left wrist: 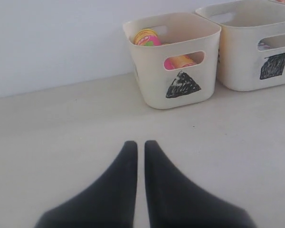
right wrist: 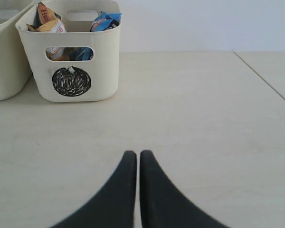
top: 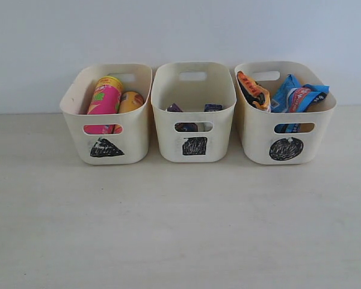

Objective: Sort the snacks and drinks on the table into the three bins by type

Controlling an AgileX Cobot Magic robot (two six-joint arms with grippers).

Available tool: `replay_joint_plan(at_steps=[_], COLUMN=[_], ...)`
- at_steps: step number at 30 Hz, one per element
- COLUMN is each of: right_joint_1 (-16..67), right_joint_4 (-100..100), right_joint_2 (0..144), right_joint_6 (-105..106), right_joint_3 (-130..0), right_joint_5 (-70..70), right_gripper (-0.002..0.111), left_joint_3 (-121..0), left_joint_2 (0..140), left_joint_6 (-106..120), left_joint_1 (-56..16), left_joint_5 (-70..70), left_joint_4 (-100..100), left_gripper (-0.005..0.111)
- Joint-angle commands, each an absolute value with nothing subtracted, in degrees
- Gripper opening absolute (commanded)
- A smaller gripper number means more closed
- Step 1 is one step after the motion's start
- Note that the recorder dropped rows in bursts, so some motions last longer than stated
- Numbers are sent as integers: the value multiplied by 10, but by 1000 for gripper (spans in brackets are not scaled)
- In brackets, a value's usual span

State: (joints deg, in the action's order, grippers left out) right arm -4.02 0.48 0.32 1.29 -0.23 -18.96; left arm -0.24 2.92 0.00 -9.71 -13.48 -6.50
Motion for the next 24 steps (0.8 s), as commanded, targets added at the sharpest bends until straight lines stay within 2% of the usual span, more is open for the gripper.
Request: replay_joint_plan(at_steps=[1,13,24], right_joint_1=[-40,-40,-40], right_joint_4=[5,5,5], right_joint_2=[0,0,0], right_joint_6=[14,14,14], right_joint_3=[0,0,0], right_joint_5=[-184,-184,-184], right_gripper=[0,0,0], left_joint_3=[0,0,0], left_joint_2=[7,0,0], left_joint_6=[-8,-37,-43], left_joint_1=[-91,-6,-4], left_joint_5=[-151,-165,-166], left_joint_4=[-65,-63,-65], left_gripper=[4,4,4])
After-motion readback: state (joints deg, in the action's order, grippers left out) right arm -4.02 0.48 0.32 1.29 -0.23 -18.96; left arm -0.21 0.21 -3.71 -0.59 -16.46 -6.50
